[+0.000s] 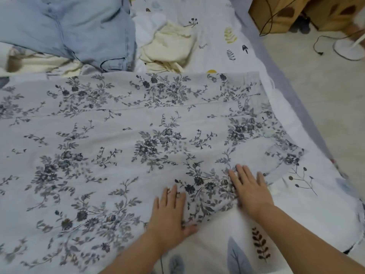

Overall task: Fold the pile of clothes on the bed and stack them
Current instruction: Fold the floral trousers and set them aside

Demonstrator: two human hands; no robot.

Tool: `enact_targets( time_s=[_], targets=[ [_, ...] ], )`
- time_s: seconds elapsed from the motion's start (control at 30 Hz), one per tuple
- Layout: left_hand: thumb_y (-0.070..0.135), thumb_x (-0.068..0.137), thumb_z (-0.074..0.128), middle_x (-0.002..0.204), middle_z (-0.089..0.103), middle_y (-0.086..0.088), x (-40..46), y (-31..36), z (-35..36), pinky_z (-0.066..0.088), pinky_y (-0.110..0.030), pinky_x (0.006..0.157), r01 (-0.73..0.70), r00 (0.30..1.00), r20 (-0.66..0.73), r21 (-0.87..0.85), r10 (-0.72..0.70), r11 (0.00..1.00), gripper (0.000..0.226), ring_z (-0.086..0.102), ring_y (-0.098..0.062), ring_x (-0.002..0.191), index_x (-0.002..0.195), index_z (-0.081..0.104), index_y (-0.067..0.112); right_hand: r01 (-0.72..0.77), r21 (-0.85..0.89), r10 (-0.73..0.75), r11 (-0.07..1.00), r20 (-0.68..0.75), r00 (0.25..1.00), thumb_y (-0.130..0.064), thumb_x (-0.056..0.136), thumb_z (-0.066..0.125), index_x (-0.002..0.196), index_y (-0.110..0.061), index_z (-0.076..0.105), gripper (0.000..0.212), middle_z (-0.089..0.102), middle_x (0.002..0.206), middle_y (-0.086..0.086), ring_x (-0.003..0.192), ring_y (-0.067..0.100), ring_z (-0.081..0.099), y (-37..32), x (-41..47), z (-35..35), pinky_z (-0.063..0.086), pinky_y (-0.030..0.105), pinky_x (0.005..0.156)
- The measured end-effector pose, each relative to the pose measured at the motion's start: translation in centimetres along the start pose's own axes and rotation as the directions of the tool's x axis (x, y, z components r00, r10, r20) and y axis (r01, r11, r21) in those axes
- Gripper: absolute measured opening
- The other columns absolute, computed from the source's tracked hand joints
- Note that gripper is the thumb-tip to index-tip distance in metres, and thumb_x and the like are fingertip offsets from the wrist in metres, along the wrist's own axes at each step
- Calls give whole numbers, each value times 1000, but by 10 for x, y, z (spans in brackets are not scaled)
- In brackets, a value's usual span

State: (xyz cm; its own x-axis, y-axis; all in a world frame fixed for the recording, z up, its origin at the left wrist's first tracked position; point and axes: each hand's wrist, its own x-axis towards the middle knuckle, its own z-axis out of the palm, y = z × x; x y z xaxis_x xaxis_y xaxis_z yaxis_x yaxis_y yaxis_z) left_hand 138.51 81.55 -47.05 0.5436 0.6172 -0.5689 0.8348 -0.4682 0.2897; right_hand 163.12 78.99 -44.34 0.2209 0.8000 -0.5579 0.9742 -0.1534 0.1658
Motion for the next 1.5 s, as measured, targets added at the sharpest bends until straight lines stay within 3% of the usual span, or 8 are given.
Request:
enact_targets(
  time_s=[0.33,0.43,0.6,0.77,0.87,1.07,1.23,1.5],
  targets=[
    [42,101,21,155,-20,-7,-18,17,-4,-4,-44,116,-6,999,54,96,1,995,58,-19,-33,142,149,-7,28,207,-44,-210,977,-93,973,-12,91,47,146,-13,25,59,32,148,10,130,25,36,24,-31,-8,36,34,101],
    [41,100,22,153,-26,-8,-38,19,-1,-7,-46,115,-94,976,211,149,61,984,61,-26,-34,139,148,-13,27,215,-59,-220,975,-96,971,-12,49,84,114,-8,66,67,66,109,16,92,29,65,27,-58,-3,55,33,66],
    [54,95,18,155,-19,-4,-36,24,-12,-7,-44,115,-77,993,102,102,67,992,63,-20,-26,142,149,-7,33,322,168,-332,932,40,942,-36,93,50,149,-25,19,65,26,150,1,135,19,27,39,-61,8,32,31,108],
    [62,91,17,153,-26,2,-1,59,-16,-15,-40,112,-119,986,-111,47,123,992,69,-23,-24,141,146,-14,35,-119,407,292,906,-395,871,-25,90,53,133,-6,46,48,46,135,19,127,35,40,83,-25,-10,31,47,106],
    [73,81,16,147,-36,0,13,89,0,-25,-48,106,-210,977,-19,81,212,974,80,-35,-30,135,137,-29,37,-406,523,551,749,-152,820,-31,92,51,125,0,47,45,49,121,24,118,38,41,111,-4,-15,34,47,96],
    [49,98,19,142,-37,-9,30,116,12,-22,-58,102,-118,992,64,244,106,962,64,-40,-43,123,142,-23,29,-394,509,510,765,-106,853,-1,90,46,94,-5,45,5,54,101,25,88,33,43,140,9,-7,33,36,67],
    [42,101,22,138,-37,-6,29,132,8,-18,-54,106,-183,981,99,174,168,968,59,-38,-37,123,145,-16,36,-361,518,534,775,-231,813,7,86,49,95,0,51,12,56,92,28,90,38,50,181,-1,-11,30,36,64],
    [55,89,-4,141,-42,-1,41,112,-7,-28,-42,103,-92,990,-99,114,103,989,58,-39,-26,132,142,-22,37,-205,396,351,895,-343,871,-13,85,54,135,-11,41,51,39,132,20,123,37,37,117,7,-3,36,45,102]
  ],
)
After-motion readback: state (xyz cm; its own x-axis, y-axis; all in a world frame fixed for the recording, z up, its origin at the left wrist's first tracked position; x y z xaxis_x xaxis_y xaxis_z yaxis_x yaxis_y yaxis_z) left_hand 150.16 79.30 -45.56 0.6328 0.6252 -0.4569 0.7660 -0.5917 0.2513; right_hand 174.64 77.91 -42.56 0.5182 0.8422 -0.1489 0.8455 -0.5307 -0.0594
